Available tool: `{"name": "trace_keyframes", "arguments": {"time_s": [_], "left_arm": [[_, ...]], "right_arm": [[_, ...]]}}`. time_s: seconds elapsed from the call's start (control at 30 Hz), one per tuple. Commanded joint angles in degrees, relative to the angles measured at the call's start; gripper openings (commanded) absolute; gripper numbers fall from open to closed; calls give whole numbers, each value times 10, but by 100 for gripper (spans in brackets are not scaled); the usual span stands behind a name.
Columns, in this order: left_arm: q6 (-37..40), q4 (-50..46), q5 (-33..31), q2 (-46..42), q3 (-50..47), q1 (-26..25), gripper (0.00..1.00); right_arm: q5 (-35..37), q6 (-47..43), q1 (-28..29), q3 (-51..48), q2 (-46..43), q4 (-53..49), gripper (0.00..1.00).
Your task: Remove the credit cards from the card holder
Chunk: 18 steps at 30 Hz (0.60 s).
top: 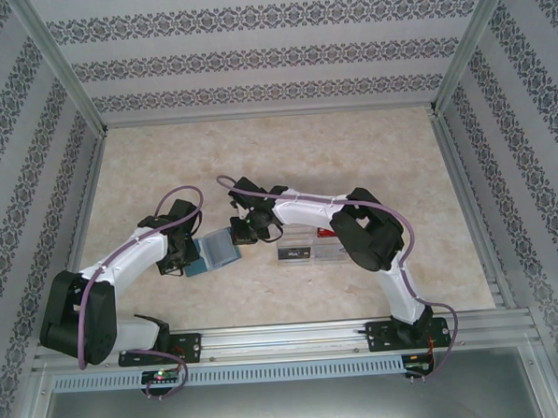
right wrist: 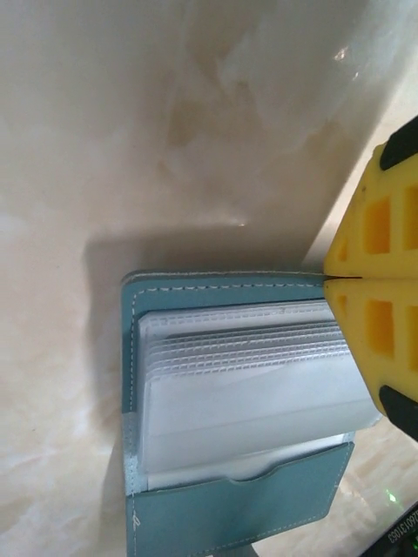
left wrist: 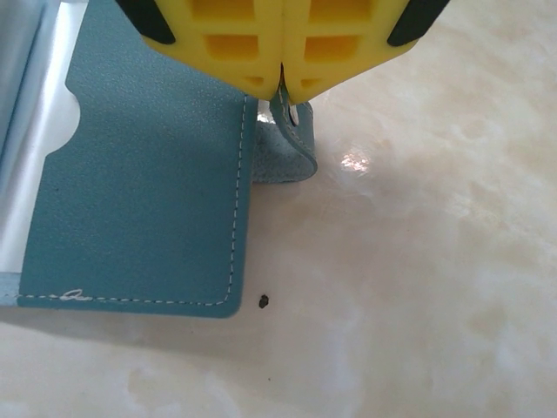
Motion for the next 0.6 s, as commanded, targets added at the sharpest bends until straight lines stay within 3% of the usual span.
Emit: {"name": "trace_keyframes", "arguments": {"time_s": [0.0, 0.3, 0.57], "left_arm": [[9, 4, 10, 4, -7, 6, 0], [11, 25, 24, 8, -12, 6, 0], [13, 48, 49, 22, -14, 6, 0]], "right_arm": [[-10, 2, -3, -13, -26, 20, 0], [-19, -11, 2, -16, -86, 26, 0], [-60, -29, 20, 21, -75, 18, 0]]}}
